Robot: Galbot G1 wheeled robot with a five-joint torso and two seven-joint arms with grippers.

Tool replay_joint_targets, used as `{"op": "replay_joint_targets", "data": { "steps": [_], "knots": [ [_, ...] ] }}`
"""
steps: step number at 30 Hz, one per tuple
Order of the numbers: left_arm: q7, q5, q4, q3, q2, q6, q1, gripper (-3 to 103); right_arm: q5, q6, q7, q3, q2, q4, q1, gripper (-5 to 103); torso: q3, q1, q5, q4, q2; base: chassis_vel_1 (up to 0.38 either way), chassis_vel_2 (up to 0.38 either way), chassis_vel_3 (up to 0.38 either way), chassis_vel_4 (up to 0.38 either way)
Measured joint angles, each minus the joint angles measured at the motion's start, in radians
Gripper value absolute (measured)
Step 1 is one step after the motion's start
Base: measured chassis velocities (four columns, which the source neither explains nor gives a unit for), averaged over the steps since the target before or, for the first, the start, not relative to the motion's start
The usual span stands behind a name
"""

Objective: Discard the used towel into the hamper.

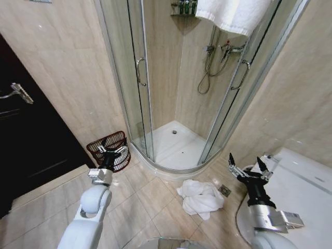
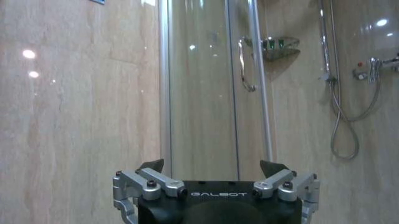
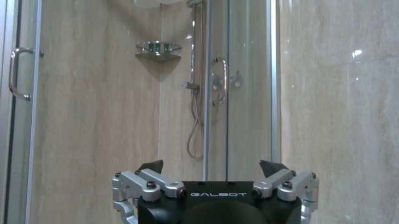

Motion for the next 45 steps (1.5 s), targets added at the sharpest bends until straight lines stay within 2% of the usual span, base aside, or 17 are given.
{"op": "replay_joint_targets", "data": {
  "steps": [7, 27, 45],
  "knots": [
    [0.0, 0.001, -0.008, 0.0, 0.0, 0.006, 0.003, 100, -0.005, -0.03, 0.007, 0.001, -0.012, 0.01, 0.012, 100, 0.02, 0.016, 0.0, 0.0, 0.036, 0.0, 0.0, 0.0, 0.0],
    [0.008, -0.037, 0.006, 0.005, 0.022, -0.017, -0.008, 100, -0.014, -0.04, 0.008, 0.0, -0.003, 0.01, 0.017, 100, 0.074, 0.058, -0.0001, -0.0001, 0.132, 0.0, 0.0, 0.0, 0.0],
    [0.003, -0.032, 0.005, 0.002, 0.029, 0.002, -0.015, 100, -0.017, -0.044, 0.004, -0.003, -0.008, 0.009, 0.023, 100, 0.123, 0.096, 0.0, -0.0001, 0.219, 0.0, 0.0, 0.0, 0.0]
  ]
}}
